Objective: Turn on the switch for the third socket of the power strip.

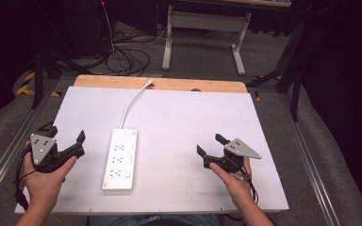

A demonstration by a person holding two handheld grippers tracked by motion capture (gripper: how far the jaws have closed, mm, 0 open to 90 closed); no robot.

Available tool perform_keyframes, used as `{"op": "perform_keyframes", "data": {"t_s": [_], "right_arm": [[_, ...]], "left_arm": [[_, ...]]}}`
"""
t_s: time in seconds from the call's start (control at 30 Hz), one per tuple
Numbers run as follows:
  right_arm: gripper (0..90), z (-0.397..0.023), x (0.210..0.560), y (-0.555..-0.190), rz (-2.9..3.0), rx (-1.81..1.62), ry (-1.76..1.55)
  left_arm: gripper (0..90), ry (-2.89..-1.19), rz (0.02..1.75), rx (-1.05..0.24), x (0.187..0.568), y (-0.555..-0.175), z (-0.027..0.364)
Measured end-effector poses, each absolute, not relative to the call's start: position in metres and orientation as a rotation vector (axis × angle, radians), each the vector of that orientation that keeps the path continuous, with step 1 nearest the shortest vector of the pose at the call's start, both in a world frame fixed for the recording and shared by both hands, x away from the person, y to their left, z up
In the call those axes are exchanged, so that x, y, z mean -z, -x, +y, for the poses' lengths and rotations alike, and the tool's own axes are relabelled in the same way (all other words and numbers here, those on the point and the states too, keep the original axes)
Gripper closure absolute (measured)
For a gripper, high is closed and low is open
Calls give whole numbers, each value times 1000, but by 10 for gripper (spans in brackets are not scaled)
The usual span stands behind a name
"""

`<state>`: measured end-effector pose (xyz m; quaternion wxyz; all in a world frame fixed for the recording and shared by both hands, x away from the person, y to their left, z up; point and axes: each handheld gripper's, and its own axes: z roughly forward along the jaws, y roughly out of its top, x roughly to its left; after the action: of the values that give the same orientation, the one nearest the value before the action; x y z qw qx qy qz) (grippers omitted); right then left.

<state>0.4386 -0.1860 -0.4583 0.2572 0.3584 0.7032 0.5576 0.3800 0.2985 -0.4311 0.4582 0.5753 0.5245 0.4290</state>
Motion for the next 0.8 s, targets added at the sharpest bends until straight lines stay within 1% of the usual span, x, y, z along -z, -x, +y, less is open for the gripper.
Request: {"op": "perform_keyframes", "data": {"t_s": [0.13,0.2,0.8], "right_arm": [[145,-186,458,-439,1907,-1513,-973],[145,-186,458,-439,1907,-1513,-973],[140,-187,458,-439,1908,-1512,-975]], "left_arm": [[65,-1407,1288,-1082,433,-380,298],[45,-1402,1290,-1085,433,-380,297],[52,-1420,1284,-1063,435,-382,297]]}}
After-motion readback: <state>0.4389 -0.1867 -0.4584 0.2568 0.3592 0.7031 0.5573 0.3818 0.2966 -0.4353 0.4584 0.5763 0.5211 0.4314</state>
